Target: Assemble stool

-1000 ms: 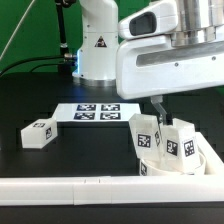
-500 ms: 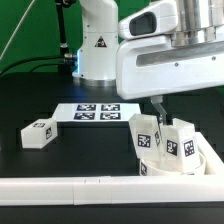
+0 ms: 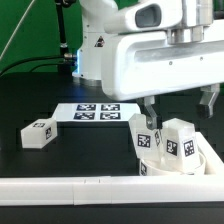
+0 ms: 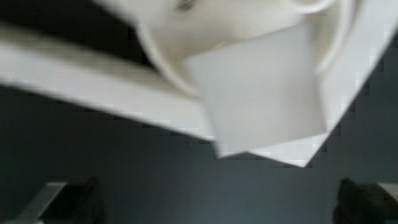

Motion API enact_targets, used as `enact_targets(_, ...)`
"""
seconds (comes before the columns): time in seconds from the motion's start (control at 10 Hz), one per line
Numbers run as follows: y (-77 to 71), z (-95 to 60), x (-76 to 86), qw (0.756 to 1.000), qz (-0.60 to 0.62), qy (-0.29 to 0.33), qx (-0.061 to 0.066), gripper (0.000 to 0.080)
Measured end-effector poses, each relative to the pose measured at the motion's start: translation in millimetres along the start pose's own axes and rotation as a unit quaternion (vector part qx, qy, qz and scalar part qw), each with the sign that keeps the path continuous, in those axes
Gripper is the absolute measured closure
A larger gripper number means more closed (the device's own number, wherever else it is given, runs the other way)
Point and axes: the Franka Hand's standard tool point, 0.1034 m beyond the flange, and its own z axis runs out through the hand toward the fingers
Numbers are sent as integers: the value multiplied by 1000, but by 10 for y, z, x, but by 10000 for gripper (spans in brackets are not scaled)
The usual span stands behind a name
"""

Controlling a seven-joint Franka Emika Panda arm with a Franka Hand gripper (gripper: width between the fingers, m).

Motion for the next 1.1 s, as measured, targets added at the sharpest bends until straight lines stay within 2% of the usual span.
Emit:
enact_targets(0.1,29,15,-32,999,-53,0,0,151)
enact_targets(0.3,38,-11,-46,999,-31,-16,15,151)
enact_targets(0.4,1,-4,-64,999,18,-36,28,151)
enact_targets(0.5,-89,33,-98,994,65,-74,49,151)
enact_targets(0.6,-299,228,-111,994,68,-75,41,151)
enact_targets(0.7,-535,355,-242,992,58,-100,54,151)
enact_targets(0.8,-490,347,-236,991,65,-102,53,151)
enact_targets(0.9,-506,401,-236,992,72,-97,47,151)
enact_targets(1.0,-552,448,-274,992,71,-98,47,151)
enact_targets(1.1,-507,426,-271,992,74,-96,45,151)
